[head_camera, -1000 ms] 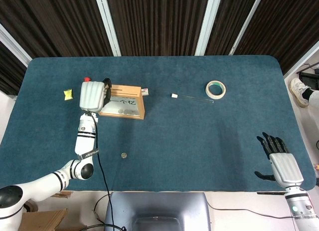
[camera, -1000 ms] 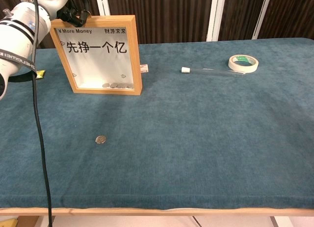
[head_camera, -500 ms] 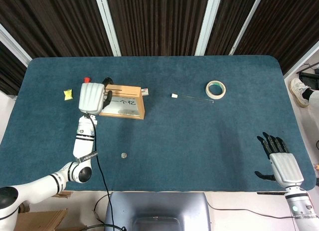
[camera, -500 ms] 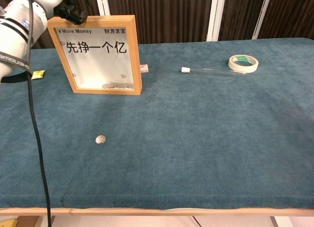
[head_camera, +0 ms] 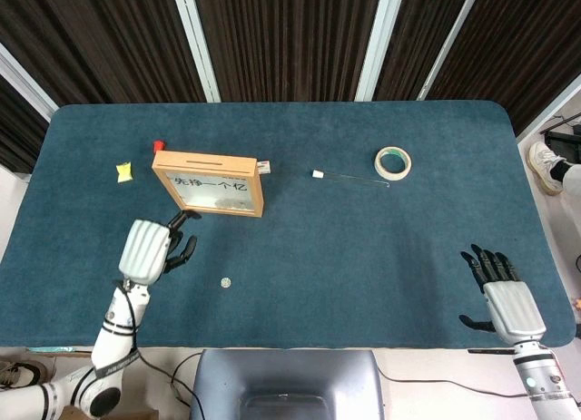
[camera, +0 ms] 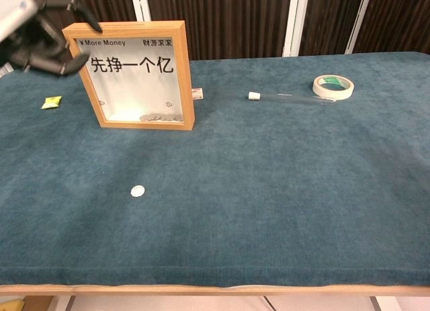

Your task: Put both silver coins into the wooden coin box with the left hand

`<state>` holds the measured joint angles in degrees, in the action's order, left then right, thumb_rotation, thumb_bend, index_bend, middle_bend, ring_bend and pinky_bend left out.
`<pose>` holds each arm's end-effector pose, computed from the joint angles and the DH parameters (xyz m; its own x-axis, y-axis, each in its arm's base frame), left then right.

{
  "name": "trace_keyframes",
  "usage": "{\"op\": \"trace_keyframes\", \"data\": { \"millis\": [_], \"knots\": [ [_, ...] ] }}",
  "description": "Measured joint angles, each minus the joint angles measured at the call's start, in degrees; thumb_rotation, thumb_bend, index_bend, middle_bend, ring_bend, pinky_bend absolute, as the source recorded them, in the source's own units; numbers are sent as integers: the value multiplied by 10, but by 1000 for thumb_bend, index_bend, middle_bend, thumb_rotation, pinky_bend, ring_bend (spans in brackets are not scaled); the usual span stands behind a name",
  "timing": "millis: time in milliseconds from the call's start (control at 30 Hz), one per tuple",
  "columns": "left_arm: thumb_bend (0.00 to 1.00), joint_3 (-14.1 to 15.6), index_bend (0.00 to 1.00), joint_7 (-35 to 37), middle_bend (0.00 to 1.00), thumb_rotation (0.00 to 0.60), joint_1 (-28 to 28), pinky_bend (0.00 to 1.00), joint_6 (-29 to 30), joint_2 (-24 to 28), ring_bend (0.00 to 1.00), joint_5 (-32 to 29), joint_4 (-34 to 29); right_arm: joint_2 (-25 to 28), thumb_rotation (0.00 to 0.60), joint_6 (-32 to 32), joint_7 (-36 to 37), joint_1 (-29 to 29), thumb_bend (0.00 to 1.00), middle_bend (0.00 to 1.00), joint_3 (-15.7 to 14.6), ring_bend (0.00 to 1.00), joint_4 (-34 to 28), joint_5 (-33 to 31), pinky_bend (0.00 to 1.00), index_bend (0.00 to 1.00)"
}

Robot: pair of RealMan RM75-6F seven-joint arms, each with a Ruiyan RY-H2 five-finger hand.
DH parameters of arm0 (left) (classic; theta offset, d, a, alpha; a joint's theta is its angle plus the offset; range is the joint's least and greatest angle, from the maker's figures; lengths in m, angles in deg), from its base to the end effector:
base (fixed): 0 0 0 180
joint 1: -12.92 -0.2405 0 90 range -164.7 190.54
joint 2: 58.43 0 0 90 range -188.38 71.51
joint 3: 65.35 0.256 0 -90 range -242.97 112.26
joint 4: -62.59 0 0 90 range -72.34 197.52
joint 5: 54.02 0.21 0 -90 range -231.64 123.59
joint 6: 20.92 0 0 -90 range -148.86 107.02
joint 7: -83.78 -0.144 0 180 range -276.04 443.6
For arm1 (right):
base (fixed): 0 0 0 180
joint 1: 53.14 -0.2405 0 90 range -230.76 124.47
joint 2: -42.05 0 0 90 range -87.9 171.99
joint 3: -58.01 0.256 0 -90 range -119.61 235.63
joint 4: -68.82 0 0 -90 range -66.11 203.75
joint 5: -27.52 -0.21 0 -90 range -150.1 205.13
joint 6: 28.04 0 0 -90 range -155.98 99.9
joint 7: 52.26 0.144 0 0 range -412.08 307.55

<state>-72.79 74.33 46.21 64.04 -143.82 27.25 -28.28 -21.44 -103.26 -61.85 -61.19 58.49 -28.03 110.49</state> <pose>-0.1492 0.3007 0.0605 0.1686 -0.1321 0.9768 0.8917 -0.4018 -0.2082 -0.3048 -0.1848 0.1292 0.4807 -0.1966 0.8545 -0.8750 -0.0441 0.4821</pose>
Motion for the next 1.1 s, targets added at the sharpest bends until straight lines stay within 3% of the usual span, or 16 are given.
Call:
{"op": "trace_keyframes", "data": {
  "millis": [133, 333, 833, 1100],
  "knots": [
    [404, 69, 375, 24, 1000, 600, -46, 1000, 15, -12, 1000, 44, 2, -4, 600, 3, -8, -1, 177, 0, 0, 0, -1, -5, 0, 0],
    [405, 103, 382, 39, 1000, 600, -74, 1000, 1, -74, 1000, 61, 49, -5, 600, 1, -10, -1, 177, 0, 0, 0, -1, -5, 0, 0],
    [390, 94, 408, 5, 1000, 600, -93, 1000, -69, -219, 1000, 47, 199, 8, 600, -13, 21, 5, 177, 0, 0, 0, -1, 6, 0, 0],
    [390, 73, 423, -10, 1000, 600, -94, 1000, -89, -250, 1000, 30, 236, 10, 600, -12, 23, 6, 177, 0, 0, 0, 0, 6, 0, 0]
  ]
}}
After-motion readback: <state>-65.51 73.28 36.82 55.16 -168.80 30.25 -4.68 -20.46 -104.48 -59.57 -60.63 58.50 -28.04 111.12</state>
